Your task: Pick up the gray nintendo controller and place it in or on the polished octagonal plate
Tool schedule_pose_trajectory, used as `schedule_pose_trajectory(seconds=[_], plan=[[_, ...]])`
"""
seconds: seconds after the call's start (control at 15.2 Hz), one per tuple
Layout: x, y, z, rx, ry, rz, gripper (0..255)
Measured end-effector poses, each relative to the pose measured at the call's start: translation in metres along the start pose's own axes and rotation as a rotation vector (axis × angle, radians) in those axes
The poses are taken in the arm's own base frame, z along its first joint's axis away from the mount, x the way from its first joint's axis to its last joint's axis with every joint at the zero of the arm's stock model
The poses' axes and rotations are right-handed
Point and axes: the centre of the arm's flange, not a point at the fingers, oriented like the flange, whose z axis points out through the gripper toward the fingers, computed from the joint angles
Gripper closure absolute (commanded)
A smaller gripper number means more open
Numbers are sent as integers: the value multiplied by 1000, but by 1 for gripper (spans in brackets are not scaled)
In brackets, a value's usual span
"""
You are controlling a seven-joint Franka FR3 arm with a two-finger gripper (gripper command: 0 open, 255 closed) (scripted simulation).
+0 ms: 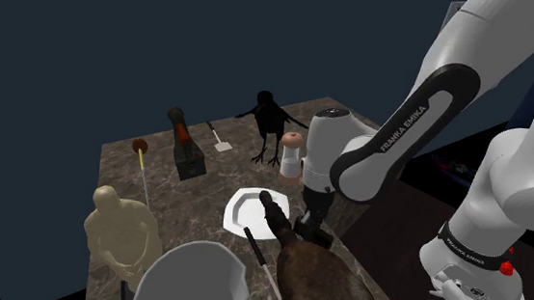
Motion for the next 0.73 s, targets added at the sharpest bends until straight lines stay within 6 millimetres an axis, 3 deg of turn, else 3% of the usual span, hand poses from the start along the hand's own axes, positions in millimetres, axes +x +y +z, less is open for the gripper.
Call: schedule_pose_trajectory(seconds=[0.73], plan=[[-3, -6, -55, 0, 0, 0, 255]])
